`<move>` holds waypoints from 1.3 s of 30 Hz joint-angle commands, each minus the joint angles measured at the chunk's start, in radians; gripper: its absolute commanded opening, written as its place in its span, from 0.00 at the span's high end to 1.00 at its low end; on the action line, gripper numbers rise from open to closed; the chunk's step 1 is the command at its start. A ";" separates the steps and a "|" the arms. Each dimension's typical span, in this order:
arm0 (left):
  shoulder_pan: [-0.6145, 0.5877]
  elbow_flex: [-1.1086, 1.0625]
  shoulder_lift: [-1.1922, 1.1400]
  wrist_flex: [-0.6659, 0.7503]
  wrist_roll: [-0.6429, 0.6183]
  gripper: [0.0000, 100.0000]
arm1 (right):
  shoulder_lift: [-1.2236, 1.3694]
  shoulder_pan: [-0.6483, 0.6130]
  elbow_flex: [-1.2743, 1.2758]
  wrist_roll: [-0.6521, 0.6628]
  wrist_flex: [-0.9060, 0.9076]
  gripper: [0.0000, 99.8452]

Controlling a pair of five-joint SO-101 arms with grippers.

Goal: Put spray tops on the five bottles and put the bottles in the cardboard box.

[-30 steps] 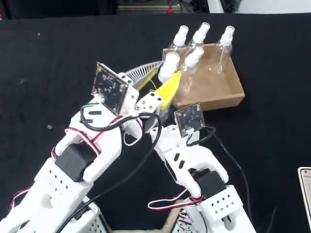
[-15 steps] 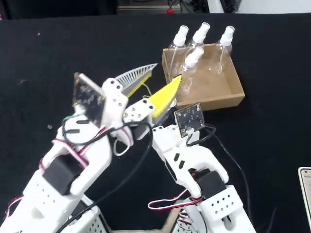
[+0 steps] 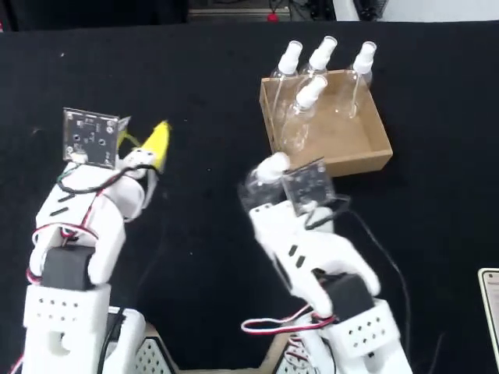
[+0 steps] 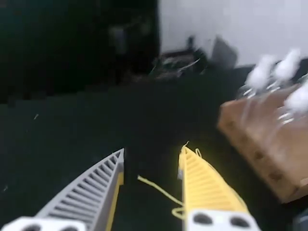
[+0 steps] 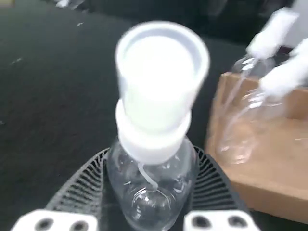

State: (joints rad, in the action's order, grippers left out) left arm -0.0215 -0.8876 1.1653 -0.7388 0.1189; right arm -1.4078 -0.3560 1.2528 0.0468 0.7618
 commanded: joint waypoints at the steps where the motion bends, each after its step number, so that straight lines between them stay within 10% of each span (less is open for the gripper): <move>1: -0.105 -0.120 0.009 0.124 0.015 0.82 | -0.016 0.124 -0.114 0.028 0.011 0.93; 11: -0.028 -0.535 0.009 0.470 -0.061 0.82 | 0.453 0.423 -0.455 0.021 0.003 0.93; 39: -0.015 -0.740 0.009 0.709 -0.063 0.82 | 1.119 0.537 -0.585 -0.137 -0.598 0.98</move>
State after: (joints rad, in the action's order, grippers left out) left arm -0.0506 -1.6379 1.1653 -0.0529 0.0621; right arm -0.2969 0.1688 0.7403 -0.0683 0.2309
